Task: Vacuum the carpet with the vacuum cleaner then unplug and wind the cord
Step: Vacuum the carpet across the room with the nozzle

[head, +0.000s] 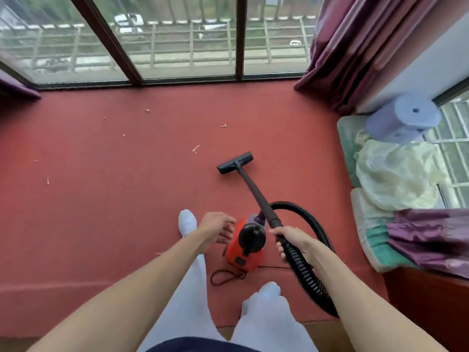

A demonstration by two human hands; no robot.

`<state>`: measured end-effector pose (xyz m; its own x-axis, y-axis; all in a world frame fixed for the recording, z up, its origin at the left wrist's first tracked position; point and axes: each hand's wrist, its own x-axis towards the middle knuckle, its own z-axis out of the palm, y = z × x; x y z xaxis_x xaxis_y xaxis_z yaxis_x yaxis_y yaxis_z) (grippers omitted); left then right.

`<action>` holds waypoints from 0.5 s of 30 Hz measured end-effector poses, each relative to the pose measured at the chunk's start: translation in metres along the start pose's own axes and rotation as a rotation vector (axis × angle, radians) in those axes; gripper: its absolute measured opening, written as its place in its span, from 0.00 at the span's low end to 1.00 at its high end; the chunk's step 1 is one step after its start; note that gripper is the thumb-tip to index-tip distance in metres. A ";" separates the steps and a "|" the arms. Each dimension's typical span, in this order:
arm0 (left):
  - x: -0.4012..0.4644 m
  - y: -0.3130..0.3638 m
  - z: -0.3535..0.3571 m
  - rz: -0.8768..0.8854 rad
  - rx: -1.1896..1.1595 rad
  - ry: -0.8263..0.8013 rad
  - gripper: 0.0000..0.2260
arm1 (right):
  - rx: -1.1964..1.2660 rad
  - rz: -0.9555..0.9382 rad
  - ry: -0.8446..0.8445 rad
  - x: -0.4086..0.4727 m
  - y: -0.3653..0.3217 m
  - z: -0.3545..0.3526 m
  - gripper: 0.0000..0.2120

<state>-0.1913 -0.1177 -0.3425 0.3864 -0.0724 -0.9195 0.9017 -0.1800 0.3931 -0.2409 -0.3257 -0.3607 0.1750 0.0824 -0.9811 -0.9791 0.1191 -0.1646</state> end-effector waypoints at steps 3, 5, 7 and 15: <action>-0.014 -0.014 0.020 0.026 -0.014 -0.036 0.02 | -0.054 0.000 0.012 -0.010 0.004 -0.020 0.11; -0.014 -0.014 0.025 0.069 -0.027 -0.033 0.04 | -0.187 -0.008 0.064 -0.014 0.005 -0.030 0.10; -0.009 -0.009 0.024 0.095 -0.070 -0.027 0.05 | -0.322 -0.045 0.180 -0.013 0.004 -0.037 0.11; 0.051 0.053 0.007 0.017 -0.148 -0.015 0.05 | -0.314 -0.091 0.279 0.028 -0.070 0.014 0.13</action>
<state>-0.1253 -0.1378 -0.3689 0.3998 -0.0895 -0.9122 0.9142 -0.0323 0.4039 -0.1658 -0.3182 -0.3756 0.2699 -0.1901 -0.9439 -0.9523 -0.1975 -0.2326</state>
